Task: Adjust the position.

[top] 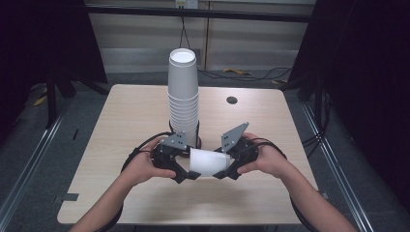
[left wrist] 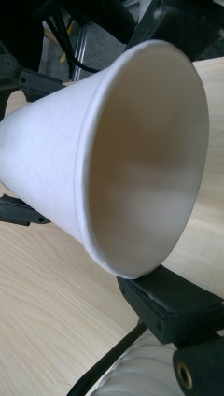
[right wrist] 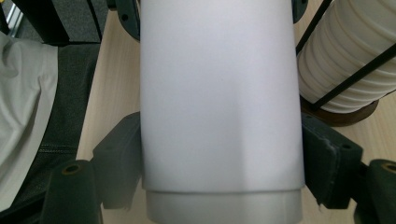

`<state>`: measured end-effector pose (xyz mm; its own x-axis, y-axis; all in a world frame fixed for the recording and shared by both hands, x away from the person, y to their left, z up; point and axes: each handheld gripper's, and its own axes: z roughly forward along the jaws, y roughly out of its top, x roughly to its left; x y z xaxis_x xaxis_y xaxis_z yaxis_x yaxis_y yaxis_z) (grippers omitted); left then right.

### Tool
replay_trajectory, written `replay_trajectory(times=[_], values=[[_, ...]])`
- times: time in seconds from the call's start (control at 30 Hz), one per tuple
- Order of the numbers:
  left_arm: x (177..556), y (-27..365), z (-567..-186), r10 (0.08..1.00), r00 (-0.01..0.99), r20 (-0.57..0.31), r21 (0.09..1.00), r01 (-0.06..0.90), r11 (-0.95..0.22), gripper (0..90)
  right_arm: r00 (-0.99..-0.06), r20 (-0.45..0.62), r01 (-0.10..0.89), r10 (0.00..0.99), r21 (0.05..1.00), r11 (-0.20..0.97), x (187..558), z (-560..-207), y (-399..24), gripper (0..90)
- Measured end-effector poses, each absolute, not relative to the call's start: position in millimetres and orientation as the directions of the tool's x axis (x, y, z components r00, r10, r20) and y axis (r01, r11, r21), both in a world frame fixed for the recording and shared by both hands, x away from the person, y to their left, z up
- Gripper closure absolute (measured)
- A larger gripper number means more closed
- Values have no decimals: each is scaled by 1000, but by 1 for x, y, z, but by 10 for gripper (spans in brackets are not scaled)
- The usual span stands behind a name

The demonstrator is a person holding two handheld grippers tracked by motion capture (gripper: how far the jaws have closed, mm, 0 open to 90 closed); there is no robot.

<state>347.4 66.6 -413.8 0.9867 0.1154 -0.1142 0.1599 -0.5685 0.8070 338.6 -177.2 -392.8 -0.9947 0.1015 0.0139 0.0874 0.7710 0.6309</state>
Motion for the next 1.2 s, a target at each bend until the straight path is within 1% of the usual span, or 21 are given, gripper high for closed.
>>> replay_trajectory(times=[0.23, 0.4, 0.47, 0.63, 0.77, 1.03, 1.2], values=[[348, 66, -413, 112, 987, -111, 815, 155, -558, 77, -994, 14, 90, 105, 636, 766, 339, -392, -179, 243], [348, 67, -410, 119, 988, -93, 828, 144, -542, 94, -993, 16, 98, 114, 649, 755, 340, -393, -181, 245], [347, 66, -408, 116, 990, -75, 821, 127, -556, 97, -993, 12, 98, 117, 640, 762, 340, -395, -180, 244], [347, 64, -405, 120, 991, -62, 797, 122, -591, 110, -993, 11, 99, 120, 635, 766, 340, -398, -179, 245], [347, 63, -400, 127, 991, -35, 799, 104, -592, 115, -990, 6, 112, 139, 631, 767, 341, -400, -177, 243], [347, 63, -398, 135, 990, -31, 786, 108, -608, 129, -988, 1, 118, 152, 636, 763, 341, -403, -175, 239], [345, 62, -395, 132, 991, -3, 774, 86, -627, 145, -988, 0, 123, 158, 630, 767, 340, -406, -172, 240]])
